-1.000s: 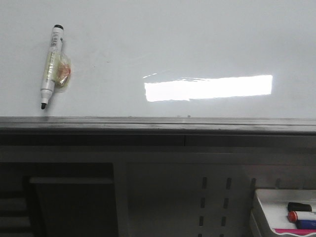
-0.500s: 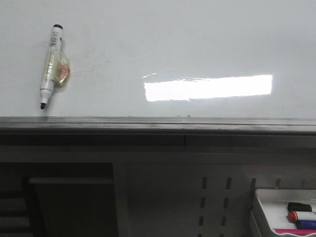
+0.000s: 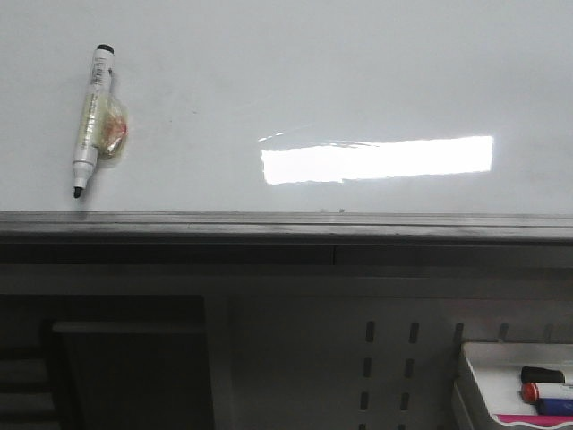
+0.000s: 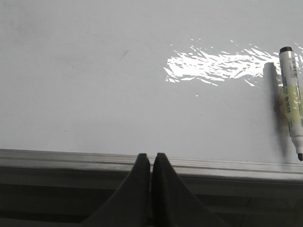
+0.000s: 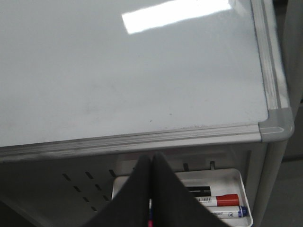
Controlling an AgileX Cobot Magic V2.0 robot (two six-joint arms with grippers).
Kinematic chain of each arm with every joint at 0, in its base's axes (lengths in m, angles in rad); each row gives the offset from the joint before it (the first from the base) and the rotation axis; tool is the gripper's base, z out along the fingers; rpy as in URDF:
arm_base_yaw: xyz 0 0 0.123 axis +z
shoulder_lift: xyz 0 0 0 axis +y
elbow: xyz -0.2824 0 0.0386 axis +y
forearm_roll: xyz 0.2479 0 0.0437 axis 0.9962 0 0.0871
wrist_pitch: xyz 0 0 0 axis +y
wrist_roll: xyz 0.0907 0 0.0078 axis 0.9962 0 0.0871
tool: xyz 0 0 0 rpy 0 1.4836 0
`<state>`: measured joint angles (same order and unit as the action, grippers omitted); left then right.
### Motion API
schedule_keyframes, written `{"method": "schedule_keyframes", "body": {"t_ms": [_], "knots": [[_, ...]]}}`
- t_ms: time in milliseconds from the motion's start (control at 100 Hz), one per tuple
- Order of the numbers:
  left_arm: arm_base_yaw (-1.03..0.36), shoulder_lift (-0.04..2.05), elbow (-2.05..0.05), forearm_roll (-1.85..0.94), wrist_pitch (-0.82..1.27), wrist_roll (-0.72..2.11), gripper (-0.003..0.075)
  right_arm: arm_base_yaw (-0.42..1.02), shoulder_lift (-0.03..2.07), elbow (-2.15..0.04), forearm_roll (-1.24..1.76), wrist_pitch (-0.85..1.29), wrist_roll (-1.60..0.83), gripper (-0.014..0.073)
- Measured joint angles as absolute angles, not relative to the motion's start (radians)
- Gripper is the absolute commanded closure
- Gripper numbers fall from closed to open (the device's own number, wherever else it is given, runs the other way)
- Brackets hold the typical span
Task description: Write number 4 on whiteboard
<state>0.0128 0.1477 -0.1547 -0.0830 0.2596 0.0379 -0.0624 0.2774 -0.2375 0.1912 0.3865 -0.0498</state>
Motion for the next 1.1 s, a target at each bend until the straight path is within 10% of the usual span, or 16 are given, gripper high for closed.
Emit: {"method": "schedule_keyframes", "body": {"t_ms": [290,1100], "knots": [[0.013,0.276,-0.166,-0.1,0.141,0.038,0.0206,-0.062,0.39,-0.259,0.195,0.341,-0.05,0.0648],[-0.597,0.996,-0.236,-0.205,-0.435,0.038,0.0241,-0.062,0.39,-0.259,0.199,0.334,-0.05,0.0648]]}}
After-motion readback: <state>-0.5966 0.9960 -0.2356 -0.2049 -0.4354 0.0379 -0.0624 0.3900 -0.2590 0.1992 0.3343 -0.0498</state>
